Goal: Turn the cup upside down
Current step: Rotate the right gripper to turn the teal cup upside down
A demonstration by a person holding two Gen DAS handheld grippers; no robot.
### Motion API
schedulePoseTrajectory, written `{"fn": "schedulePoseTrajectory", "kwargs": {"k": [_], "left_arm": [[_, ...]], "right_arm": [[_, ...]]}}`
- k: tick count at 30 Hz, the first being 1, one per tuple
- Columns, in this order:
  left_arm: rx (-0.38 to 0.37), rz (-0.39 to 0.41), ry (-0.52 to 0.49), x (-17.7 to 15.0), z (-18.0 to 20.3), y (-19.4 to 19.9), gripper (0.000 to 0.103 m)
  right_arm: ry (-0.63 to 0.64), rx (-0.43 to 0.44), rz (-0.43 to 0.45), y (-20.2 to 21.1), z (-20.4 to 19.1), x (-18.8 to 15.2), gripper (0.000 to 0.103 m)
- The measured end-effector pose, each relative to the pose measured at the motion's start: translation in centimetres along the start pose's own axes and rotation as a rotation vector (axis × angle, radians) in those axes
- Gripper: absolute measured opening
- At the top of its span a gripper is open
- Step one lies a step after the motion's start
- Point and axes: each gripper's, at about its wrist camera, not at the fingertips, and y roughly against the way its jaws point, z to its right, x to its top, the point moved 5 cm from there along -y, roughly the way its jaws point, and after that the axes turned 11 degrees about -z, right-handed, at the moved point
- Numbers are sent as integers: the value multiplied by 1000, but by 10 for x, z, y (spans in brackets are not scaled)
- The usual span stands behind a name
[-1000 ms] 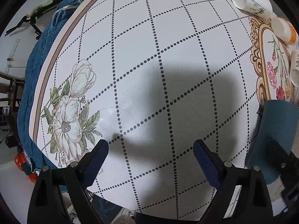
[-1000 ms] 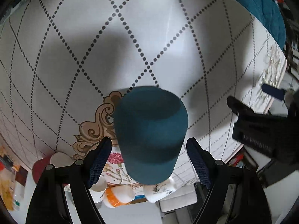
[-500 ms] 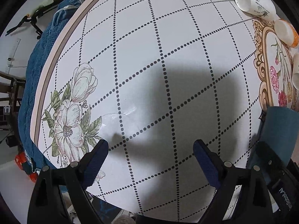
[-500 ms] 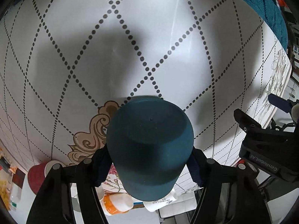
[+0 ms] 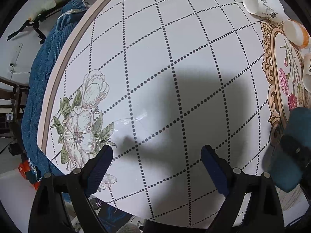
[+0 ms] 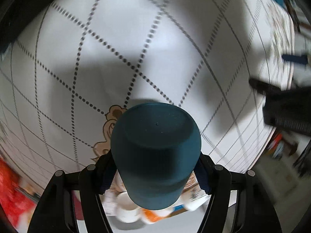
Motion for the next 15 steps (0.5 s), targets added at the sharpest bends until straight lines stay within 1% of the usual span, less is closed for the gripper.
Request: {"fn": "schedulePoseTrajectory", "kwargs": {"k": [3,6,11,12,13,14,15], "left_arm": [[1,5,-1,-2,-6,5,93],[2,12,-7,-2,-10,14,93],[3,26,-25,-1,-15,19,93],[4,27,-29,0,-14,20,93],[4,28,-33,0,-14,21,93],[4,30,-38,0,-13,22,93],[4,32,-43,1,-10,22,93]], "right_arm": [[-116,115,-10,-1,18,-10,71],[-241,251,-23,-5,34,-19,71],[-447,487,-54,-32,58,-42,71],[-490,535,-59,-37,59,-46,71],[-526,574,-63,-41,49,-47,71],[-583,640,-72,-48,50,-51,71],[-627,687,-79,-53,48,-54,71]]}}
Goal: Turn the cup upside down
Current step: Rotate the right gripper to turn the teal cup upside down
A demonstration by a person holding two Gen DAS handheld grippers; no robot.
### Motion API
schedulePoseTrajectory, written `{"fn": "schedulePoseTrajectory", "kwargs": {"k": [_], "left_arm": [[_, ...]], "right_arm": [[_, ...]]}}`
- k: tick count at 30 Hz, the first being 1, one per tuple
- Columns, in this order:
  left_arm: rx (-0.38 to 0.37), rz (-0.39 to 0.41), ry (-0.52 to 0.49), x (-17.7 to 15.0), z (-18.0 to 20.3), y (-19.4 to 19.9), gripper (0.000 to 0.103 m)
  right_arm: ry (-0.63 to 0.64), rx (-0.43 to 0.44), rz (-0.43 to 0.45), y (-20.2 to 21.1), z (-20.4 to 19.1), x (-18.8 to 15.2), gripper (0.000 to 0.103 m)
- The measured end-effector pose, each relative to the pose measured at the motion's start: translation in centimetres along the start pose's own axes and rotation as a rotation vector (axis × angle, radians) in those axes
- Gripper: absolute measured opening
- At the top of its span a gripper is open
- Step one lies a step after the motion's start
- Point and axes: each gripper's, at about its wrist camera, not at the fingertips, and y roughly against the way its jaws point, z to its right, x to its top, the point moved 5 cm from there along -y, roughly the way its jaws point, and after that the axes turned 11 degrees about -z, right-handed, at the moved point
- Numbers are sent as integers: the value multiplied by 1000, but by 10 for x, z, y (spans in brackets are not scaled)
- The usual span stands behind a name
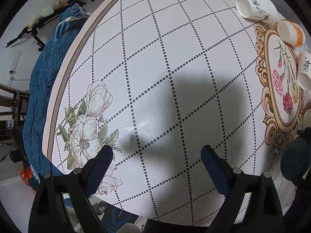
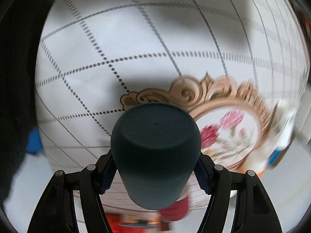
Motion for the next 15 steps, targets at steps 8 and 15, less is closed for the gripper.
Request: {"fn": "schedulePoseTrajectory", "kwargs": {"k": [8,15], "left_arm": [[8,3,-42,1,12,-1,93],[19,1,-73,0,19,-2,93]], "right_arm": [[-335,375,-51,-22,57,-3,71],[-521,621,-53,-46,114,-16,71]]}}
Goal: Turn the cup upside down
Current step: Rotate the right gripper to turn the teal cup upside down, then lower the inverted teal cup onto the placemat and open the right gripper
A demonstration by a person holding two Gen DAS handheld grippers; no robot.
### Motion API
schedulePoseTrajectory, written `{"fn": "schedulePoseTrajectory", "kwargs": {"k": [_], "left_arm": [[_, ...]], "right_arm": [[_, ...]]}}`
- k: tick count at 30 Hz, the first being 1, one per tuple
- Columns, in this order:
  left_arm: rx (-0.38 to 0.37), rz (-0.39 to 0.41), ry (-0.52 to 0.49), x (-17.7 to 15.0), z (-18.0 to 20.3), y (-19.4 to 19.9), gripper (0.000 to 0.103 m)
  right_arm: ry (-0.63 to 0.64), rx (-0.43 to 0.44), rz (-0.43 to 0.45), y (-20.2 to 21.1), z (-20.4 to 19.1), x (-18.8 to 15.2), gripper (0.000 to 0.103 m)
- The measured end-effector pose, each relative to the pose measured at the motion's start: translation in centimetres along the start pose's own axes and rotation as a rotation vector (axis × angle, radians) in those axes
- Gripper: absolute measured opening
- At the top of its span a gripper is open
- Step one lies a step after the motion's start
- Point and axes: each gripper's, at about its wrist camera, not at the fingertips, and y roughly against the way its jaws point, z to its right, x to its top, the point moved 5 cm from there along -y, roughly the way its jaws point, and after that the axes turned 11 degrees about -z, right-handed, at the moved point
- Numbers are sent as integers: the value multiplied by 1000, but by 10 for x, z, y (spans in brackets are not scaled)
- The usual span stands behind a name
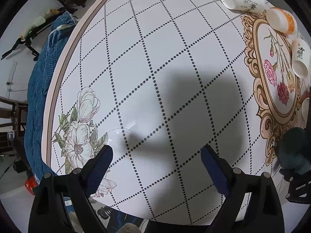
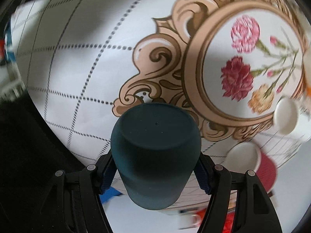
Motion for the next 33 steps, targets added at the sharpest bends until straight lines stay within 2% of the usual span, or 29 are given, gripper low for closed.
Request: {"fn": "schedulePoseTrajectory", "kwargs": {"k": [2,6,9,14,17,19,20,27,30,31,33], "left_arm": [[3,0,-8,0,4,1,93],[2,-2,-18,3,10,1,93],[3,-3,-27,5,13,1,93],[8,-4,-43,7,19,1,93],[9,-7,-54,7,22,1,93],[9,-8,-61,7,24,1,93],[10,-8,-66,8,26,2,93],[5,-21,-88,10,42,-1,93],[5,-27,-101,10,50,-1,93],[8,-29,-105,10,53,-2,93],[11,-35,-109,11,57,-3,93]], "right_arm": [[-50,64,3,-2,13,2,71],[-130,180,16,15,44,28,71],[-185,249,28,18,69,25,71],[-239,314,38,17,94,12,71],[-271,368,11,15,115,3,73],[-281,380,28,13,125,-4,87],[-280,374,46,19,133,-5,88],[-315,350,105,47,154,-15,88],[-324,341,124,51,166,-17,86],[-325,343,131,51,167,-18,79],[-331,367,142,50,167,-20,71]]}}
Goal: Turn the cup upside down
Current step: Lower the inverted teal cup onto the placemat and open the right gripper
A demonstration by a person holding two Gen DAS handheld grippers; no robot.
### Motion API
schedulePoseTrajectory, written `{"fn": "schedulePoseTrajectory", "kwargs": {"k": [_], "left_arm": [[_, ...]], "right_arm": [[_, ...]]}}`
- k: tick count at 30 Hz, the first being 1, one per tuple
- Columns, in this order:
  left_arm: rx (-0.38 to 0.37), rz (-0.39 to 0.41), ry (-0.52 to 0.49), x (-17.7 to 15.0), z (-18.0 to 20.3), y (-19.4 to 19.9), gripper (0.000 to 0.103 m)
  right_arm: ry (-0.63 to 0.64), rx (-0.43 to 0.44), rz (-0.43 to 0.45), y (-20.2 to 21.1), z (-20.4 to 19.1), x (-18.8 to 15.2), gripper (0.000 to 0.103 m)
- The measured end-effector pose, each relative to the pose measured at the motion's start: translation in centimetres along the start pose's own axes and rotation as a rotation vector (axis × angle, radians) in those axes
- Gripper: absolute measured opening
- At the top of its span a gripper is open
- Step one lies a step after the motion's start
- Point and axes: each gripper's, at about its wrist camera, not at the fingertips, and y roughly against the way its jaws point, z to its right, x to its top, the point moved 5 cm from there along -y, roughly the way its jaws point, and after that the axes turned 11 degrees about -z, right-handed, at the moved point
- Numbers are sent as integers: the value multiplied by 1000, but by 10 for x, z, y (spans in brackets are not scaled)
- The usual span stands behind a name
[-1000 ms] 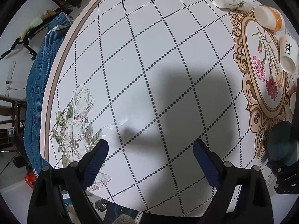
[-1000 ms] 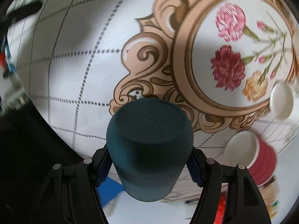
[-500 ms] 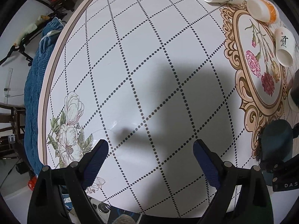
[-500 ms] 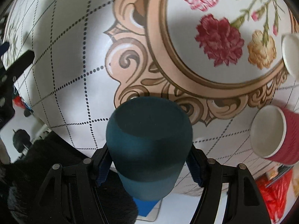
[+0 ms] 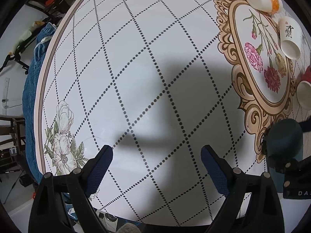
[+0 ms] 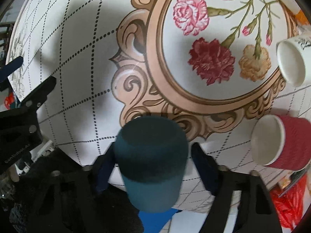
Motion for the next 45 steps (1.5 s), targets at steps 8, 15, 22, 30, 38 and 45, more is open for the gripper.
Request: {"fn": "schedulePoseTrajectory", "kwargs": {"k": [8,15,22,30,38,45], "left_arm": [[-12,-16,-5,4,14,-2,93],[-37,-20,39,17,5,6,93],[-30,-5,69,38,-7,18,93],[-7,-3,47,49,-2,17,93],[23,61,-11,25,21,23,93],[33,134,-24,8,28,49,100]], "right_arm": [[-64,63,159,20,3,-36,71],[-155,94,478,79,27,-54,71],[-272,56,787,128,43,-45,71],[-285,-13,902,115,27,-29,71],[-305,26,852,95,22,-47,71],[-397,48,833,89,21,-73,92]]}}
